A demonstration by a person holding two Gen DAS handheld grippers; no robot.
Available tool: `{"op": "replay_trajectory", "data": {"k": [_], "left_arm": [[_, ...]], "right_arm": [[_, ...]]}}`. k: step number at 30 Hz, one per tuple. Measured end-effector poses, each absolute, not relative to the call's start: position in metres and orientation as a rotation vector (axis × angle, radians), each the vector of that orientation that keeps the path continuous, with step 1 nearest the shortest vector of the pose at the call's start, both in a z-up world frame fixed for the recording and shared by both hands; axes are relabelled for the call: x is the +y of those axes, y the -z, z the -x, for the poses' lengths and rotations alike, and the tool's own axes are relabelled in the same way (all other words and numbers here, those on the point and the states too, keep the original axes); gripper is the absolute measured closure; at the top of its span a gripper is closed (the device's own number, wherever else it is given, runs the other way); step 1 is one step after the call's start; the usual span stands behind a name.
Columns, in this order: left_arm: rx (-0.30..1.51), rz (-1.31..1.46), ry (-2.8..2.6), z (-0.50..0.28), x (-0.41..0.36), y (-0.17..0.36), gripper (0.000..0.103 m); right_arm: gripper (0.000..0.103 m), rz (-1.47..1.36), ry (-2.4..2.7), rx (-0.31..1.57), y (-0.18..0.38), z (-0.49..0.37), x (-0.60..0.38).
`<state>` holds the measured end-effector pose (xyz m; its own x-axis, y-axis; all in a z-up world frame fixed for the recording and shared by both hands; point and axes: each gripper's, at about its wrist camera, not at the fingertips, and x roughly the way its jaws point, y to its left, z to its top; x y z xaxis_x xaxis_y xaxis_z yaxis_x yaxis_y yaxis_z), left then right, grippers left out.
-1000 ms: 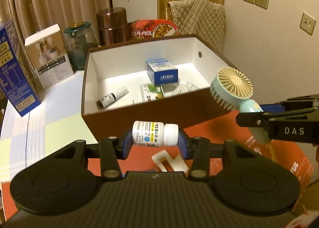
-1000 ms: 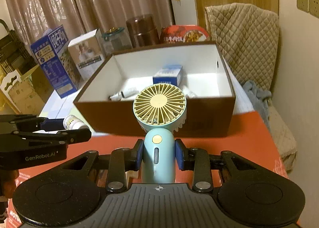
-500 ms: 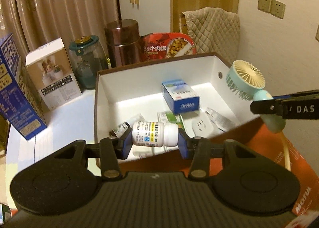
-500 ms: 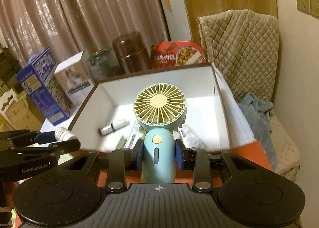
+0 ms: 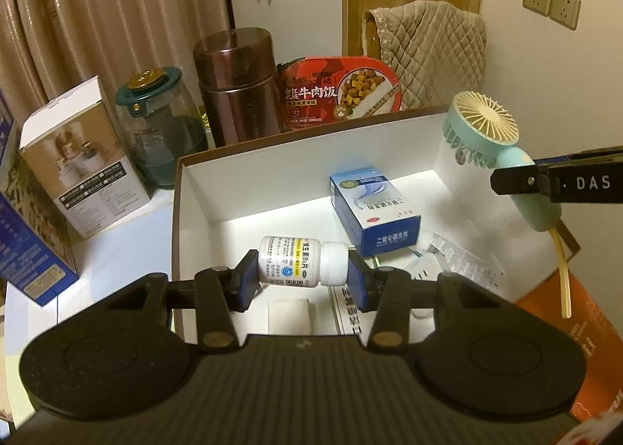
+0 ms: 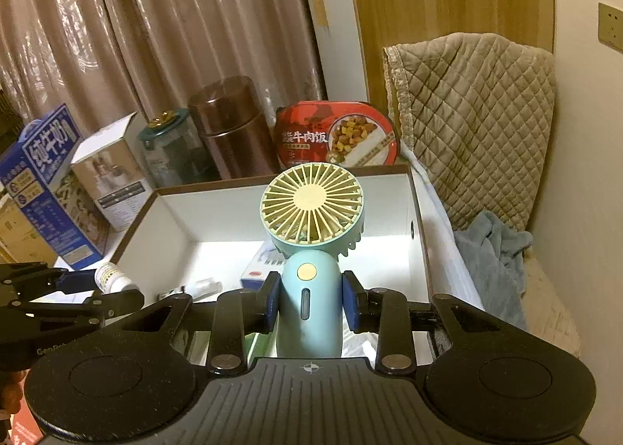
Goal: Organize rigid objects
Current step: 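Lift the pill bottle and fan and carry them over the cardboard box, then lower the fan and pill bottle into the box and open both tools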
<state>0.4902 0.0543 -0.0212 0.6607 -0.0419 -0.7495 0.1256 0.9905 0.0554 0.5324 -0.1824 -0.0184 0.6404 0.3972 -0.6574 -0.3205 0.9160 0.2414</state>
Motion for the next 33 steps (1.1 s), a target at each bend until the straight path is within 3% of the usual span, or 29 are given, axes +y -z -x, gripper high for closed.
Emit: {"op": "replay_trajectory", "data": {"k": [17, 28, 33], "left_arm": [[0.96, -0.13, 0.09, -0.545, 0.055, 0.07, 0.061], [0.978, -0.12, 0.089, -0.559, 0.059, 0.081, 0.061], [0.984, -0.124, 0.085, -0.563, 0.059, 0.086, 0.061]], "right_arm": [[0.073, -0.017, -0.328, 0.912, 0.083, -0.591, -0.163], [0.073, -0.053, -0.361, 0.866, 0.082, -0.603, -0.162], [0.068, -0.039, -0.384, 0.891, 0.084, -0.595, -0.161]]}}
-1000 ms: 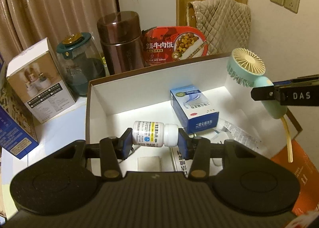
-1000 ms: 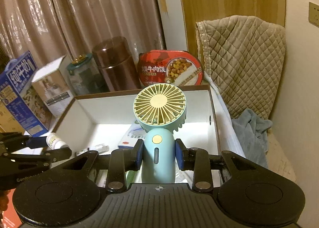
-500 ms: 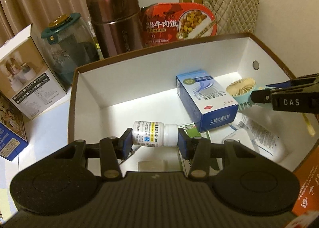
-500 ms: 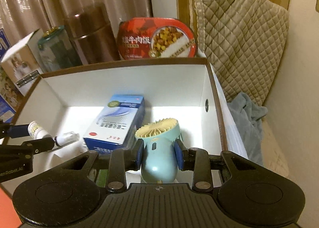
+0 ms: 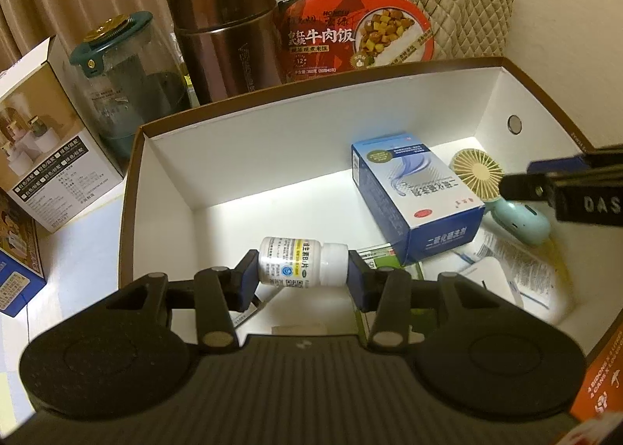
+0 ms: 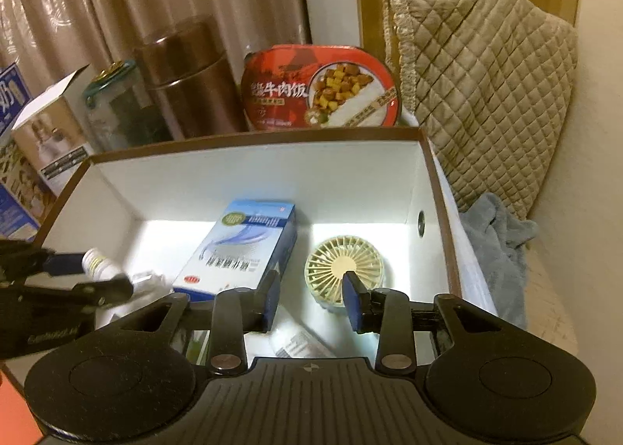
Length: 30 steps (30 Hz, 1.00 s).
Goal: Organize rigid objects
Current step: 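Lower the fan and pill bottle into the box and open both tools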
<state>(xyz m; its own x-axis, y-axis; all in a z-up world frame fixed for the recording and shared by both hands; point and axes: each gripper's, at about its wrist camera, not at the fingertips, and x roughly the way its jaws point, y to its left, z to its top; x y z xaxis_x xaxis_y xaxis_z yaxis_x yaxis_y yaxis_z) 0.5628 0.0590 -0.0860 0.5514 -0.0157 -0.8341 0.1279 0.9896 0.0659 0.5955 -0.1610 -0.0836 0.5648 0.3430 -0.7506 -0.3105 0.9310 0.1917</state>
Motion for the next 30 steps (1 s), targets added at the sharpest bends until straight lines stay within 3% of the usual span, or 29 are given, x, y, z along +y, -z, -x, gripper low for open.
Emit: {"op": "replay_trajectory", "data": {"k": [2, 5, 13, 30], "left_arm": [[0.975, -0.127, 0.077, -0.564, 0.059, 0.086, 0.06], [0.977, -0.126, 0.06, -0.565, 0.061, 0.084, 0.035], [0.969, -0.109, 0.049, -0.56, 0.067, 0.079, 0.035], [0.946, -0.071, 0.061, -0.532, 0.066, 0.057, 0.035]], "right_arm": [[0.065, -0.044, -0.385, 0.905, 0.086, -0.593, -0.162], [0.061, -0.05, -0.391, 0.925, 0.087, -0.588, -0.163], [0.051, -0.058, -0.419, 0.931, 0.081, -0.573, -0.164], [0.049, -0.098, -0.404, 0.925, 0.065, -0.543, -0.176]]}}
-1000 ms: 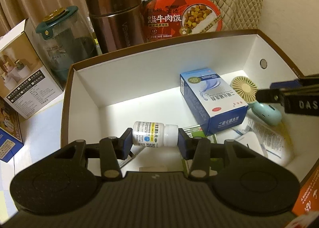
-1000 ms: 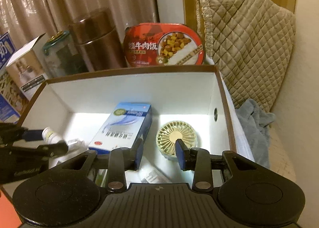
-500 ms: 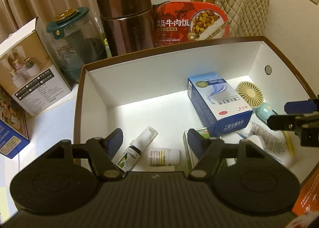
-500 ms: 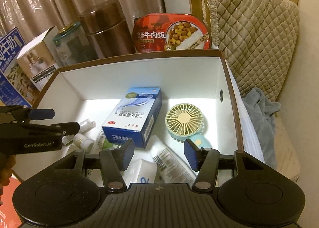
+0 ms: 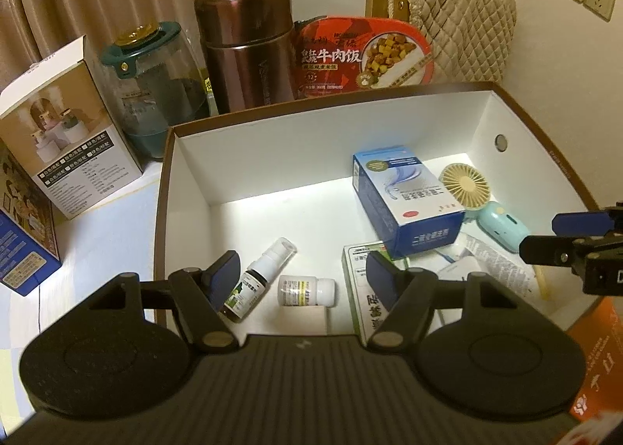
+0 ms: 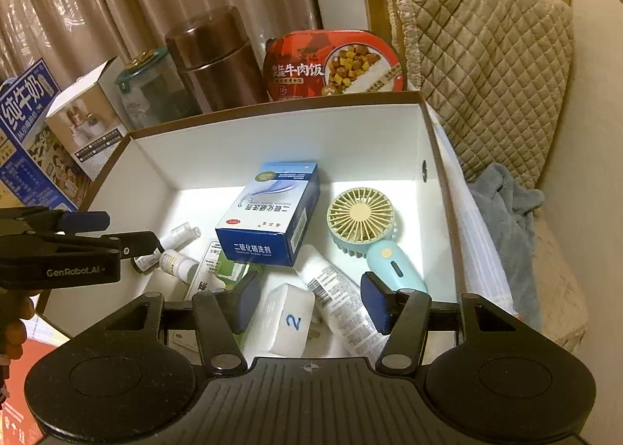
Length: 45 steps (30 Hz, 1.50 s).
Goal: Organize rigid objects
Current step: 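Lower the fan and pill bottle into the box and open both tools, then withdraw both open tools from the box back over the mat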
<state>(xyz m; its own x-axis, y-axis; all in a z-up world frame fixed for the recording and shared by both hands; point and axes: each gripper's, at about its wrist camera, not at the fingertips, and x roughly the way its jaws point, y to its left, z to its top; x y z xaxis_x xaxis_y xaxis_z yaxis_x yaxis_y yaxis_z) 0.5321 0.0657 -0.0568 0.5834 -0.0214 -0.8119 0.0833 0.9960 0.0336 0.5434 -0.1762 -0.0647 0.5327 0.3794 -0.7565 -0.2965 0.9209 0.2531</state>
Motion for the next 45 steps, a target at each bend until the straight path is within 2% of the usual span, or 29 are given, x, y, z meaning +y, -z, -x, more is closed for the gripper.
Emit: {"op": "replay_trajectory", "data": {"k": [12, 28, 45], "left_arm": [[0.902, -0.047, 0.053, -0.483, 0.075, 0.023, 0.035], [0.879, 0.034, 0.034, -0.393, 0.091, -0.006, 0.035], [0.966, 0.102, 0.011, -0.308, 0.085, 0.022, 0.035]], "right_arm": [[0.047, -0.04, -0.399, 0.849, 0.036, -0.495, -0.176], [0.046, -0.145, -0.485, 0.859, 0.022, -0.431, -0.176], [0.046, -0.126, -0.547, 0.962, 0.05, -0.361, -0.161]]}}
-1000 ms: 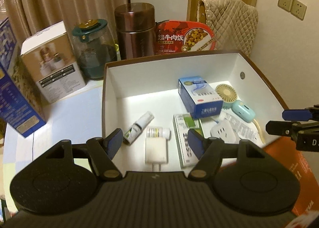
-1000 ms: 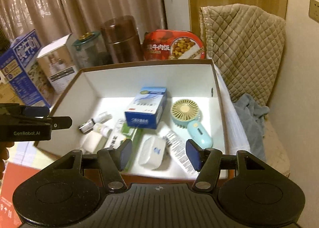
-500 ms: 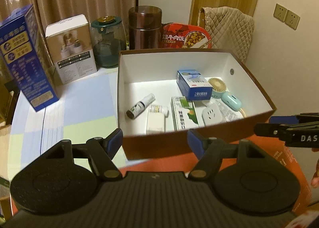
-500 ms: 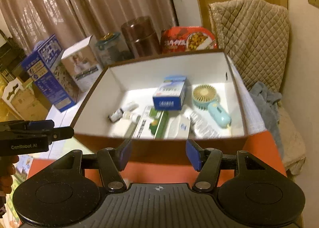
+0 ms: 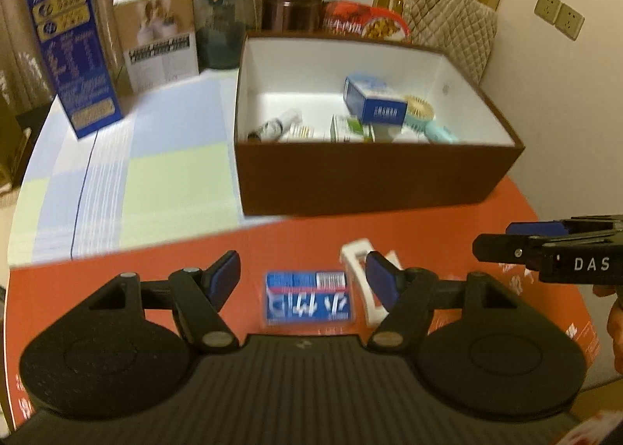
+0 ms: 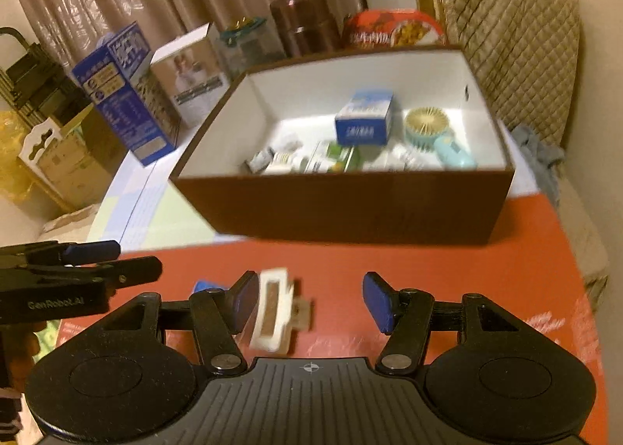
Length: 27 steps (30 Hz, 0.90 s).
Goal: Organize rigid objects
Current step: 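Withdraw both open tools from the box back over the mat, then grasp the blue floss box with the left tool while the right tool grasps the cream hair clip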
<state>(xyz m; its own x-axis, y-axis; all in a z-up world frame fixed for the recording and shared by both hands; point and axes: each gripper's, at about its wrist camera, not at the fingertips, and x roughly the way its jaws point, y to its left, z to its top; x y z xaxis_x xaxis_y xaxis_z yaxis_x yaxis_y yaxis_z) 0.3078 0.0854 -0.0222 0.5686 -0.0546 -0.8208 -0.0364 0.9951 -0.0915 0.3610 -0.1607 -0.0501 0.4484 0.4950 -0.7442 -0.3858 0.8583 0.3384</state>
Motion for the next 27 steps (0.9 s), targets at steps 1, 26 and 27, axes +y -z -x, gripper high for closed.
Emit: {"op": "replay_trajectory", "data": {"k": [1, 26, 27], "left_arm": [[0.971, 0.1, 0.005, -0.304, 0.085, 0.026, 0.035], [1.051, 0.095, 0.006, -0.289, 0.077, 0.08, 0.035], [1.051, 0.095, 0.007, -0.29, 0.077, 0.081, 0.035]], "right_arm": [[0.046, -0.128, -0.548, 0.974, 0.054, -0.358, -0.16], [0.047, -0.078, -0.583, 1.062, 0.108, -0.333, -0.128], [0.047, -0.077, -0.584, 1.063, 0.109, -0.334, -0.127]]}}
